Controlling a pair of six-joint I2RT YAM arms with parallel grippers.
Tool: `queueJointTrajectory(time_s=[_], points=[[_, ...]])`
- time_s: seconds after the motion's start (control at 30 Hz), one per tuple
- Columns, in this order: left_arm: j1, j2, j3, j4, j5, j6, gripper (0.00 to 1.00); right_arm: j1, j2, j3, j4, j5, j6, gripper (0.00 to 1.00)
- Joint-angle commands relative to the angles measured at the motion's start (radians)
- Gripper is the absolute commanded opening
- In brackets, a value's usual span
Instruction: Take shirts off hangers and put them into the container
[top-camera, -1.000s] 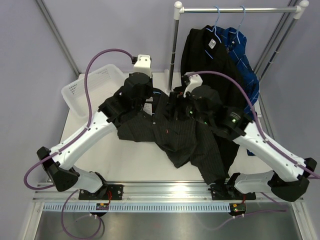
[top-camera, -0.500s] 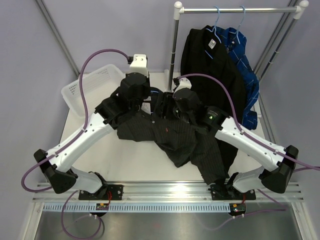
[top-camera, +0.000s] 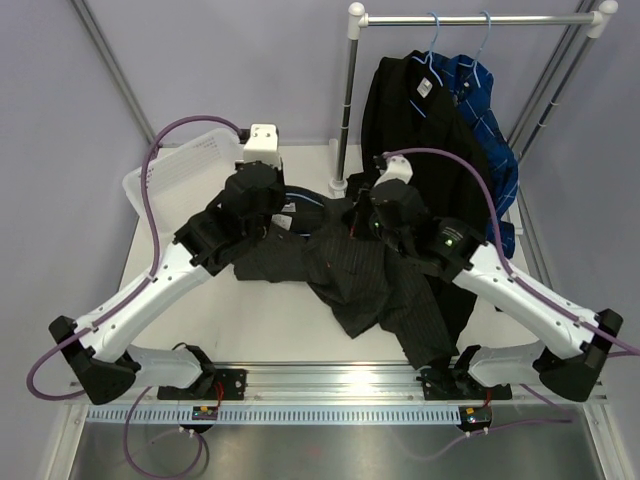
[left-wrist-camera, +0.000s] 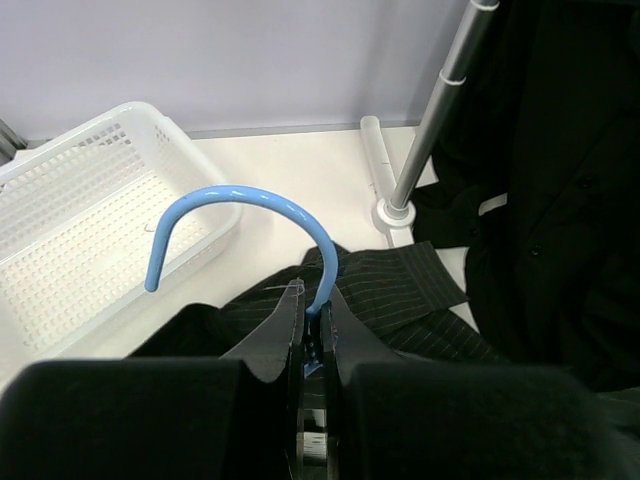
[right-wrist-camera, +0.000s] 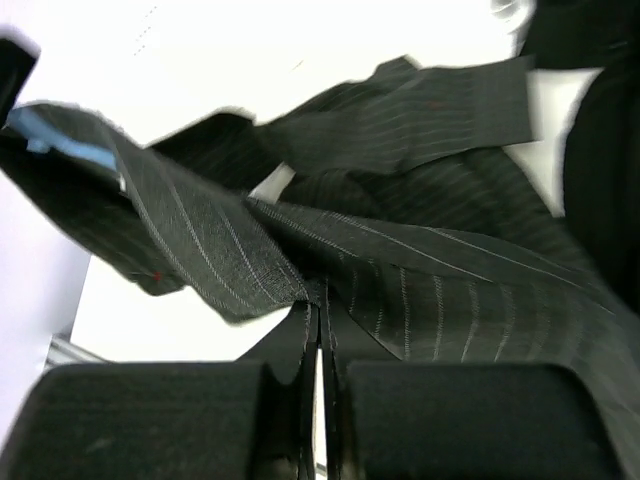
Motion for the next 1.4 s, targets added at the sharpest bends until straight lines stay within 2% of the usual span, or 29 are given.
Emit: queueJointTrajectory(time_s=[0.0, 0.17, 0.3, 0.4, 0.47, 0.57, 0.8, 0.87, 1.13, 1.27, 1.33, 1.37], points=[[0.014, -0.083, -0.022, 0.057, -0.07, 0.018, 0.0, -0.056, -0.106, -0.021, -0.079, 0.099, -0.028, 0.0], [0.017, -0.137, -0.053, 0.034, -0.058, 0.037, 0.0, -0.157, -0.175, -0.03, -0.182, 0.091, -0.062, 0.0], [0.035, -0.191, -0.085, 0.033, -0.078, 0.006, 0.0, -0.183, -0.217, -0.041, -0.227, 0.095, -0.106, 0.0], [0.063, -0.226, -0.091, 0.033, -0.008, -0.016, 0.0, -0.203, -0.21, -0.059, -0.251, 0.052, -0.114, 0.0], [0.065, -0.245, -0.094, 0.033, 0.031, 0.036, 0.0, -0.22, -0.21, -0.064, -0.262, 0.027, -0.113, 0.0], [0.065, -0.274, -0.128, 0.034, 0.034, 0.084, 0.0, -0.258, -0.22, -0.039, -0.276, 0.016, -0.131, 0.0], [0.072, -0.37, -0.26, 0.103, 0.059, 0.057, 0.0, -0.28, -0.171, 0.128, -0.351, -0.011, -0.145, 0.0], [0.072, -0.384, -0.268, 0.113, 0.054, 0.046, 0.0, -0.28, -0.161, 0.125, -0.35, 0.004, -0.151, 0.0], [0.075, -0.436, -0.245, 0.163, -0.084, 0.029, 0.0, -0.28, -0.175, -0.1, -0.29, -0.031, -0.146, 0.0], [0.075, -0.389, -0.199, 0.136, -0.209, 0.024, 0.0, -0.282, -0.252, -0.188, -0.218, -0.082, -0.137, 0.0], [0.075, -0.374, -0.17, 0.123, -0.175, 0.018, 0.0, -0.28, -0.29, -0.225, -0.19, -0.108, -0.148, 0.0], [0.075, -0.377, -0.17, 0.134, -0.082, -0.009, 0.0, -0.28, -0.287, -0.24, -0.187, -0.12, -0.154, 0.0]])
